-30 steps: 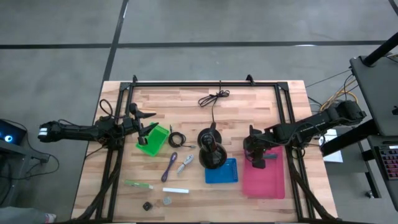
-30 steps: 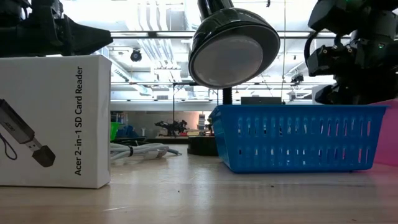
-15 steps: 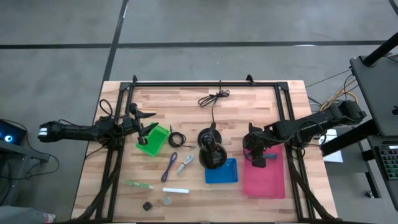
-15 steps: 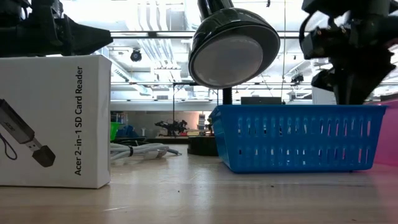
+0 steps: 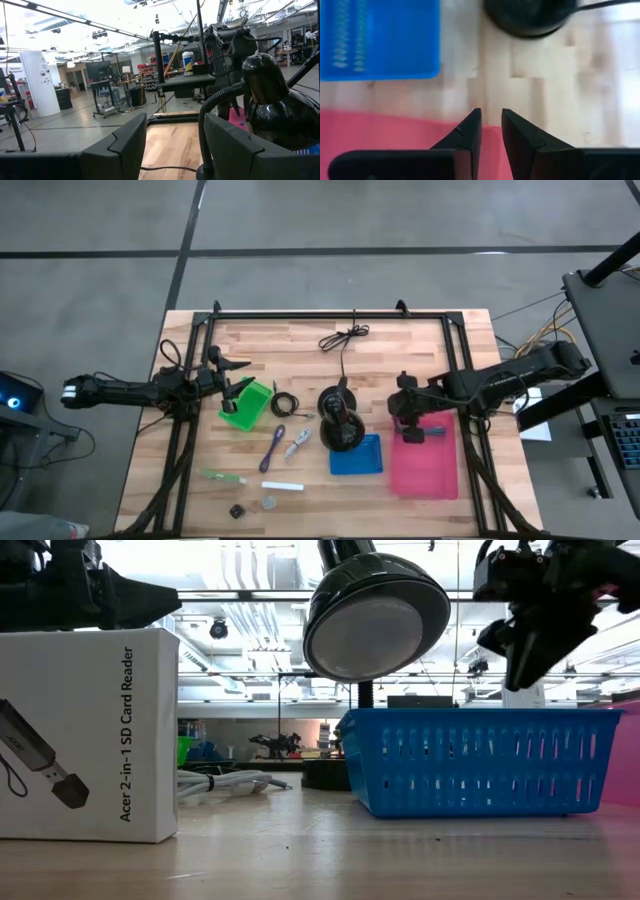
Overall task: Pick and place items into bin
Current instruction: Put the black charger cable into the pink bin
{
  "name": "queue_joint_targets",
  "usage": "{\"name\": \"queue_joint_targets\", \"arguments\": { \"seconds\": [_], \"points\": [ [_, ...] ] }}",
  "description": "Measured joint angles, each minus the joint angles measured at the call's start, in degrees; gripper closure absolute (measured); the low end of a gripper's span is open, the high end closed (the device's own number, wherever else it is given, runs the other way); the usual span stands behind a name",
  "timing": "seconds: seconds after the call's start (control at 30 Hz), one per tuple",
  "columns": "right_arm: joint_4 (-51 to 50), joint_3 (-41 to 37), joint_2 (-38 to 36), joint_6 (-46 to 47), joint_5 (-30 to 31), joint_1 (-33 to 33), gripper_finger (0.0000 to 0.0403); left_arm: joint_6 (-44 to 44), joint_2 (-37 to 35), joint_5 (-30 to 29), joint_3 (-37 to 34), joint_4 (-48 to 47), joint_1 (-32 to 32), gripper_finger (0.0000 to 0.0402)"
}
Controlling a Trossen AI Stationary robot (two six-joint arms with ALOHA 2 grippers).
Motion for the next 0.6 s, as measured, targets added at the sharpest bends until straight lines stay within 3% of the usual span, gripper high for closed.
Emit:
{"name": "queue_joint_targets", "arguments": {
  "seconds": [0.1, 0.3, 0.6],
  "points": [
    [0.05, -0.07, -2.16, 0.37, 3.36, -0.02, 0.034, 0.0, -0.02, 0.0, -0.01, 0.01, -0.01, 0.0217],
    [1.81, -0.22, -8.79, 0.04, 4.23, 0.02, 0.034, 0.0, 0.0, 0.0, 0.0, -0.05, 0.0, 0.0217],
    [16.06, -5.74, -17.96, -9.51, 7.97, 0.02, 0.0339, 0.0, 0.0, 0.0, -0.01, -0.03, -0.01, 0.0217]
  ]
}}
